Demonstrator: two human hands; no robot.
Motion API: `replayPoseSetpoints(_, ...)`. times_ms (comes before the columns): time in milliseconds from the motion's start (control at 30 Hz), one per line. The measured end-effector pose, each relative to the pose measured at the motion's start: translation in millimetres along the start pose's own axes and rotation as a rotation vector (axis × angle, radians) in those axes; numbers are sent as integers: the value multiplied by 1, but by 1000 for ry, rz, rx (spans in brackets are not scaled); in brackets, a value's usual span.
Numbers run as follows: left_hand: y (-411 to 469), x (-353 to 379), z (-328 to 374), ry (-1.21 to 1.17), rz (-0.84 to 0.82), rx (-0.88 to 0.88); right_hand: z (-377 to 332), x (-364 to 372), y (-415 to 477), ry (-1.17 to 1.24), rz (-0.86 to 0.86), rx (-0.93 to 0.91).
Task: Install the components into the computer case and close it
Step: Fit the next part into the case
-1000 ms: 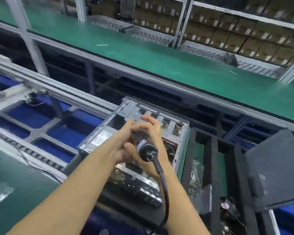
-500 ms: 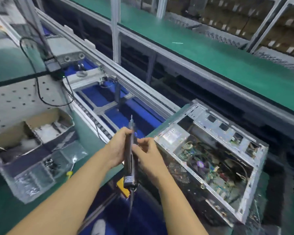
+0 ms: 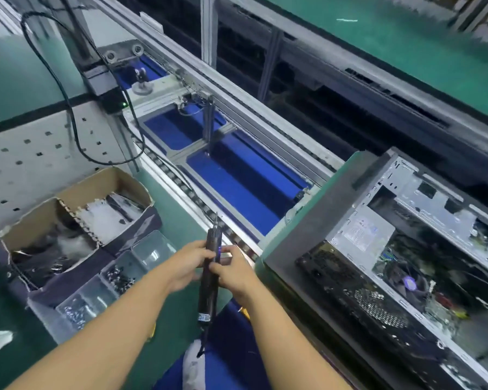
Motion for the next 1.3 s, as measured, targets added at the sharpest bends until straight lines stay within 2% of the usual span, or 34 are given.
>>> replayPoseSetpoints(200, 22, -29, -49, 10, 79, -30, 20, 20, 34, 13, 25, 87)
replayPoseSetpoints(333, 30, -41, -72, 38, 118, -39, 31, 36, 47, -74, 30, 103)
replayPoseSetpoints(433, 36, -49, -81, 143, 140, -41, 30, 42, 50, -192, 32, 85)
replayPoseSetpoints(567, 41, -55, -74, 419, 177, -33, 26, 39, 47, -361, 0, 115)
replayPoseSetpoints(700, 43, -48, -40, 544, 279, 43, 11, 13, 28, -309, 63, 124)
replayPoseSetpoints(833, 42, 2, 11, 388, 127, 130, -20, -36, -17, -76, 144, 9)
replayPoseSetpoints(1100, 17, 167, 154, 359, -181, 483, -65, -151, -136, 259, 257, -266)
replayPoseSetpoints(1300, -8, 304, 184, 451, -423, 563, -41, -259, -213, 414, 444, -368)
Point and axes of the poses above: each hand's wrist, its own y-axis towards the middle knuckle, its own x-axis out of the palm, z = x × y, the point moved 4 cm from there along y, towards the middle knuckle, and after that the axes turned 13 degrees about x, right-handed, at the moved point
